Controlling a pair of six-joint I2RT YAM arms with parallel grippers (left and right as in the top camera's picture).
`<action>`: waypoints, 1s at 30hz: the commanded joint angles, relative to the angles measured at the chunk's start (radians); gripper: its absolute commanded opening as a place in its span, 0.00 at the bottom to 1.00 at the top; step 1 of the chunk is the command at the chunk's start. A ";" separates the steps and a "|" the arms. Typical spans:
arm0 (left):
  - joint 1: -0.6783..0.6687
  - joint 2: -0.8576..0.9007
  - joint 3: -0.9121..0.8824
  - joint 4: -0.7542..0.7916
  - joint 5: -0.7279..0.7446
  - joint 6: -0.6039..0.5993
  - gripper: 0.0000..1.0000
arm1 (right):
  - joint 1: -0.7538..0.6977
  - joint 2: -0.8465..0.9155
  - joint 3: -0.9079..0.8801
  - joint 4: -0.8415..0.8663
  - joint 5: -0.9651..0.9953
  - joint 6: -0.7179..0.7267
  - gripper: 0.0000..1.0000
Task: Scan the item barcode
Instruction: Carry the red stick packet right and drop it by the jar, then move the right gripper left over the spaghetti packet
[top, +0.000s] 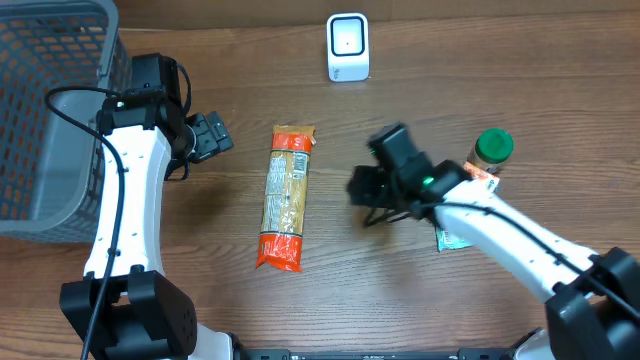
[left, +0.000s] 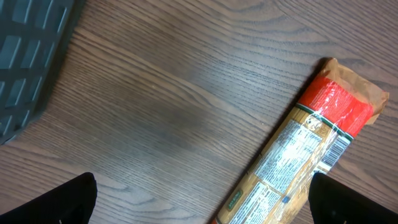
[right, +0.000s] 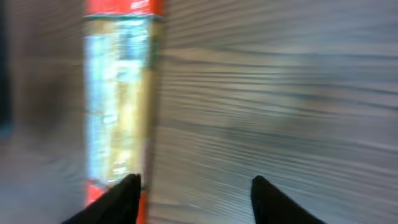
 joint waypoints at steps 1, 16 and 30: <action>-0.002 -0.014 0.016 0.000 -0.009 0.011 1.00 | 0.089 0.057 -0.004 0.069 -0.007 0.097 0.61; -0.002 -0.014 0.016 0.000 -0.008 0.011 1.00 | 0.400 0.216 -0.003 0.409 0.603 0.111 0.76; -0.002 -0.014 0.016 0.000 -0.008 0.011 1.00 | 0.404 0.364 0.070 0.422 0.592 0.006 0.95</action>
